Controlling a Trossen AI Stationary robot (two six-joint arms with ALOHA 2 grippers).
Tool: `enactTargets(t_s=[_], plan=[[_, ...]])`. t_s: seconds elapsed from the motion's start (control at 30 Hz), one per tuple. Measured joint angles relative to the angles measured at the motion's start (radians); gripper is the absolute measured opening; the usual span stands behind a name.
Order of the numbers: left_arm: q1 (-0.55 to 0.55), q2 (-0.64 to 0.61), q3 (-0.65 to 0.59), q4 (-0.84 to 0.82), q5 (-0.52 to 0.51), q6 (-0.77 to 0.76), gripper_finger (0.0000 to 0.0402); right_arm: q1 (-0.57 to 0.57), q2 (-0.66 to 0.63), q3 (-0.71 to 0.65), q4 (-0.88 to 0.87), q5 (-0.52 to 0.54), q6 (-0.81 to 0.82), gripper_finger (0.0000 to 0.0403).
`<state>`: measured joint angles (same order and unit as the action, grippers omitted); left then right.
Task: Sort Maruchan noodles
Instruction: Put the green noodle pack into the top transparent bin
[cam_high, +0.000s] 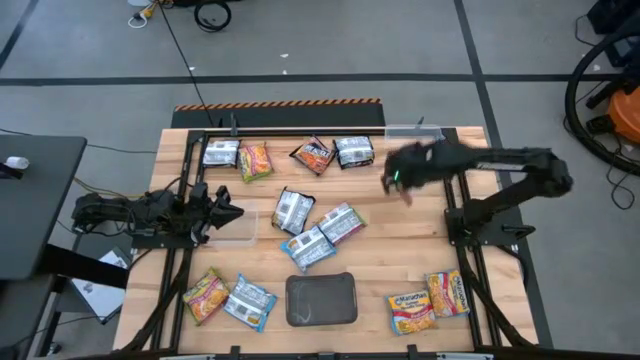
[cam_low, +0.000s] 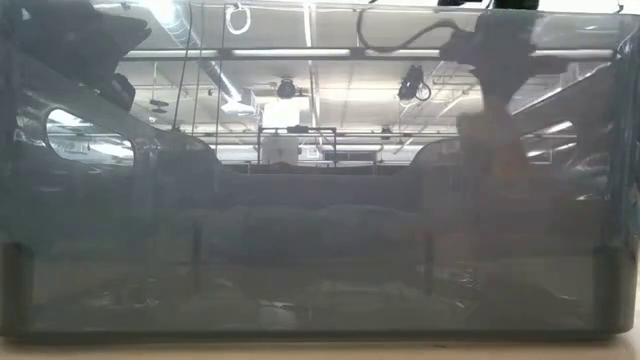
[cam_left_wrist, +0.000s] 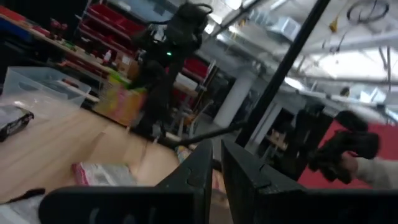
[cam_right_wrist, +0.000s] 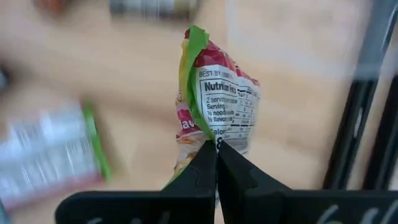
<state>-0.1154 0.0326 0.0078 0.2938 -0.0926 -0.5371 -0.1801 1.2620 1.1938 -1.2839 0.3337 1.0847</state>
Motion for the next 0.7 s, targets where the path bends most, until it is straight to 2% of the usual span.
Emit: enactTargets(t_s=[0.1,0.2,0.33,0.53,0.7], plan=[[0.000,0.000,0.000,0.054,-0.004,0.002,0.0041,-0.168,-0.051,0.000,0.131,0.006,-0.167,0.0006],[0.000,0.000,0.000,0.087,-0.046,0.034,0.0041,-0.319,-0.065,0.000,0.263,-0.034,-0.335,0.0005],[0.000,0.000,0.000,0.102,-0.083,0.083,0.0041,-0.478,-0.044,0.000,0.331,-0.087,-0.477,0.0005],[0.000,0.000,0.000,0.106,-0.099,0.078,0.0041,-0.627,0.024,0.000,0.396,-0.188,-0.613,0.0006],[0.000,0.000,0.000,0.106,-0.145,0.078,0.0041,-0.683,0.106,0.000,0.397,-0.231,-0.639,0.0006]])
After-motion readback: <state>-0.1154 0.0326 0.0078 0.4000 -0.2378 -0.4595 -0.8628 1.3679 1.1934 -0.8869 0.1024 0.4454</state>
